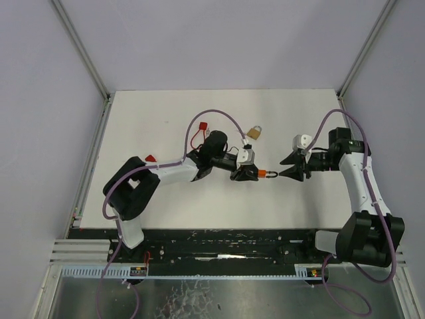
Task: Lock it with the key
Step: Lock the lock.
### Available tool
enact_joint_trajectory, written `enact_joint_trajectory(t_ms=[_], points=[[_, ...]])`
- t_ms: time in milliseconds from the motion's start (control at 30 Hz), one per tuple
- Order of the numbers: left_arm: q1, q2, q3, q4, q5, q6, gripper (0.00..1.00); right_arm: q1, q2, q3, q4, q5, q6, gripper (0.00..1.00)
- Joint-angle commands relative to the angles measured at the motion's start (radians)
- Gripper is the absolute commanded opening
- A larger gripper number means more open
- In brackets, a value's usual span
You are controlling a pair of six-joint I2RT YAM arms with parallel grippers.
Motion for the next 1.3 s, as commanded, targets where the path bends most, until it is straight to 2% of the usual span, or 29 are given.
enact_joint_trajectory(t_ms=[0, 133, 233, 400, 533, 700, 867, 1033, 1133, 1267], points=[[0.022, -0.066, -0.029, 0.176, 0.04, -0.063, 0.0, -0.042, -0.024, 0.045, -0.154, -0.069, -0.13, 0.5], [0.027, -0.065, -0.036, 0.212, 0.052, -0.091, 0.0, -0.043, -0.034, -0.008, -0.121, -0.11, -0.147, 0.59], [0.026, -0.066, -0.039, 0.224, 0.059, -0.098, 0.0, -0.043, -0.029, -0.046, 0.0, -0.128, -0.023, 0.6], [0.026, -0.061, -0.039, 0.24, 0.049, -0.116, 0.0, -0.01, -0.006, -0.097, 0.165, -0.134, 0.126, 0.6], [0.028, -0.06, -0.043, 0.261, 0.055, -0.13, 0.0, -0.003, -0.011, -0.132, 0.29, -0.142, 0.247, 0.55], [0.031, -0.062, -0.05, 0.286, 0.059, -0.147, 0.0, 0.01, -0.023, -0.153, 0.347, -0.133, 0.293, 0.45], [0.035, -0.06, -0.055, 0.306, 0.061, -0.163, 0.0, 0.016, -0.02, -0.146, 0.261, -0.179, 0.192, 0.36], [0.035, -0.061, -0.056, 0.311, 0.062, -0.168, 0.0, 0.036, 0.0, -0.127, 0.212, -0.18, 0.142, 0.19], [0.035, -0.057, -0.054, 0.32, 0.066, -0.175, 0.0, 0.049, 0.01, -0.114, 0.183, -0.184, 0.12, 0.02], [0.035, -0.056, -0.059, 0.33, 0.067, -0.182, 0.0, 0.052, 0.0, -0.091, 0.195, -0.181, 0.178, 0.0]])
